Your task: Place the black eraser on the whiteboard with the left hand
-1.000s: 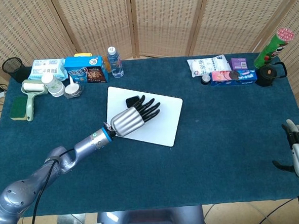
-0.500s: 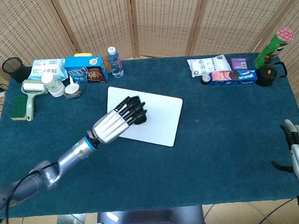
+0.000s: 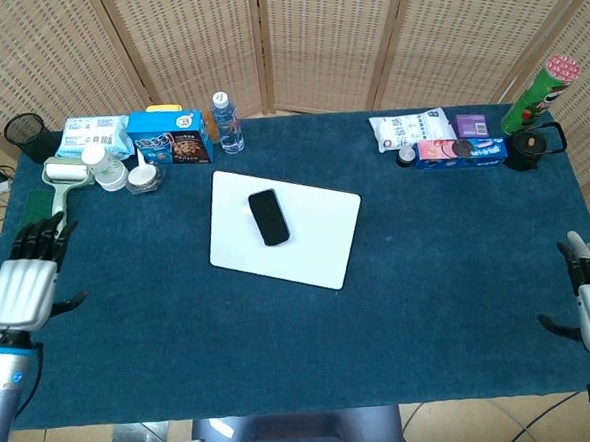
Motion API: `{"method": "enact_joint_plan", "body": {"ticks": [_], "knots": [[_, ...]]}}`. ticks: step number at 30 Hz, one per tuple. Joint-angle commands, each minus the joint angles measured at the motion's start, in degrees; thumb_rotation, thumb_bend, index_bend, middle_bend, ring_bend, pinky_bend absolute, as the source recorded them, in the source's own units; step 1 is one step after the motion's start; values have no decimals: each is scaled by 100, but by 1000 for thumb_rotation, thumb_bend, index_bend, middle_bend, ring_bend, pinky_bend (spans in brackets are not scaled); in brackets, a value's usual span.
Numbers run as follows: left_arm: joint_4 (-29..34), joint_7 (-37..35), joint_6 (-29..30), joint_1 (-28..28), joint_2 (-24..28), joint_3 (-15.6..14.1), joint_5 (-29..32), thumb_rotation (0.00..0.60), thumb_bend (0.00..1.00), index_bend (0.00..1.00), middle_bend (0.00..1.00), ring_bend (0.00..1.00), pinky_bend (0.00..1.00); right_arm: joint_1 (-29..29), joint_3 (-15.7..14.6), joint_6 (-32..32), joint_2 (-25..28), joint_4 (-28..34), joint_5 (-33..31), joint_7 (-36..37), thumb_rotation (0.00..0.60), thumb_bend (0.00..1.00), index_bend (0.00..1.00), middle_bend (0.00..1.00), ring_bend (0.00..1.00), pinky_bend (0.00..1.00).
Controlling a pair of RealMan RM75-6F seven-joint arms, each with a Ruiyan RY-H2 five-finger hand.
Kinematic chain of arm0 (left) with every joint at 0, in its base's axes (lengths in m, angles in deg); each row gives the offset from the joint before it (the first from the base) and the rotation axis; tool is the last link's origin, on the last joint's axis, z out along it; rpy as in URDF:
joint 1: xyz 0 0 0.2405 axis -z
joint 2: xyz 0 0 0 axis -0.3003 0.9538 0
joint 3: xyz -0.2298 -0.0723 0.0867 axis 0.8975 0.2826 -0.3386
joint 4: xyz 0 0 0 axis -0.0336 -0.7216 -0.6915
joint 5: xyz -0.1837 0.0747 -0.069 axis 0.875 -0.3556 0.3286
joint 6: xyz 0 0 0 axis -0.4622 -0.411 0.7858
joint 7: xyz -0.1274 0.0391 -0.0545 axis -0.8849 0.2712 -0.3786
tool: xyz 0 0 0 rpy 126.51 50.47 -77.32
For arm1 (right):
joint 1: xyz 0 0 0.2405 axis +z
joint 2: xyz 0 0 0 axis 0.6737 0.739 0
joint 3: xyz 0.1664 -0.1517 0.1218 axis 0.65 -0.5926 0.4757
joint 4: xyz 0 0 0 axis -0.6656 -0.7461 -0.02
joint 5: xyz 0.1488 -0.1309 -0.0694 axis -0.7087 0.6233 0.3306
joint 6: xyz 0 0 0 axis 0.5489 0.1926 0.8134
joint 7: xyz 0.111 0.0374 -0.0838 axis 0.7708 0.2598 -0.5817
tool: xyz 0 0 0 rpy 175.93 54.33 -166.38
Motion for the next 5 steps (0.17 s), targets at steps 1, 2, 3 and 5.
{"method": "enact_joint_plan", "body": {"ticks": [1, 2, 3, 5], "knots": [[167, -546, 50, -430, 177, -141, 283, 600, 94, 0, 0, 0, 42, -29, 29, 125, -57, -51, 41, -111, 600, 0, 44, 0, 0, 0], [186, -578, 21, -483, 240, -159, 272, 600, 94, 0, 0, 0, 40, -34, 28, 149, -67, -60, 59, -123, 600, 0, 44, 0, 0, 0], [166, -602, 83, -550, 256, -139, 243, 600, 95, 0, 0, 0, 39, -43, 26, 171, -72, -64, 76, -120, 600, 0, 44, 0, 0, 0], [127, -653, 133, -629, 246, -130, 186, 600, 94, 0, 0, 0, 38, -51, 18, 185, -73, -68, 95, -111, 600, 0, 44, 0, 0, 0]]}}
